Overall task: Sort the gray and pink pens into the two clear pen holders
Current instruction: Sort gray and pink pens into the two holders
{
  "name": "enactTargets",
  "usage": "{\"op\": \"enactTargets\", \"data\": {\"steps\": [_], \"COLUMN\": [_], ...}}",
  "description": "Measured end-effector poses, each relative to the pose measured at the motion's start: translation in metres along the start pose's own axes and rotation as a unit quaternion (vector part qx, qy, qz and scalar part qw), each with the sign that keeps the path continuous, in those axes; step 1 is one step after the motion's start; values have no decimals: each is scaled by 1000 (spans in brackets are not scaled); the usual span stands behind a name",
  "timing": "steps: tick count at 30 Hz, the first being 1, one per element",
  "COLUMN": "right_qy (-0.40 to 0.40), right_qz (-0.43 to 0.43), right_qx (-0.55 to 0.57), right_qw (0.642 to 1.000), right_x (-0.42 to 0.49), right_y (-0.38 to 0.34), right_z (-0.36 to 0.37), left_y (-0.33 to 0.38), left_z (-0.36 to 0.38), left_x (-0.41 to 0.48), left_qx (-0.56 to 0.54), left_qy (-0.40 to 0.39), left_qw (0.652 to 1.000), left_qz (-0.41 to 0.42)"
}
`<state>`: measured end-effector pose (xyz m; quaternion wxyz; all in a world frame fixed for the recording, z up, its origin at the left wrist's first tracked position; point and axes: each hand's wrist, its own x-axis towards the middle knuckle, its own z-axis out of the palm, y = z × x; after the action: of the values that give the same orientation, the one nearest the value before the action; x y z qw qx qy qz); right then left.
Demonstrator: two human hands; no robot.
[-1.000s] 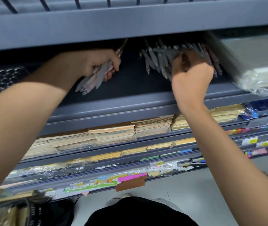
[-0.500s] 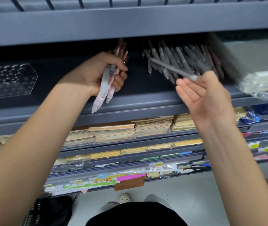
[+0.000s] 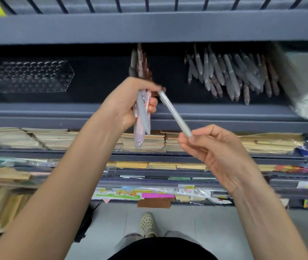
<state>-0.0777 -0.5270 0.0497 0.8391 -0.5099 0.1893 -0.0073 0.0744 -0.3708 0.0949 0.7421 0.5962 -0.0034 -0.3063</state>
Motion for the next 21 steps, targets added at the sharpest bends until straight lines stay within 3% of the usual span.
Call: {"op": "enactTargets", "data": {"steps": [6, 13, 21], "right_qy": [-116, -188, -287], "right_qz": [55, -8, -17], "right_qx": [-54, -180, -136], "right_qw": [990, 965, 948], "right_x": [-2, -4, 1], "right_y": [8, 32, 66], "right_z": [16, 49, 103], "left_y": [-13, -32, -70], "left_z": [-22, -63, -138], "left_x": [-33, -87, -164], "left_qx": [5, -7, -53], "left_qy": [44, 115, 226], "left_qw": [997, 989, 965], "left_qz": [61, 90, 119]}}
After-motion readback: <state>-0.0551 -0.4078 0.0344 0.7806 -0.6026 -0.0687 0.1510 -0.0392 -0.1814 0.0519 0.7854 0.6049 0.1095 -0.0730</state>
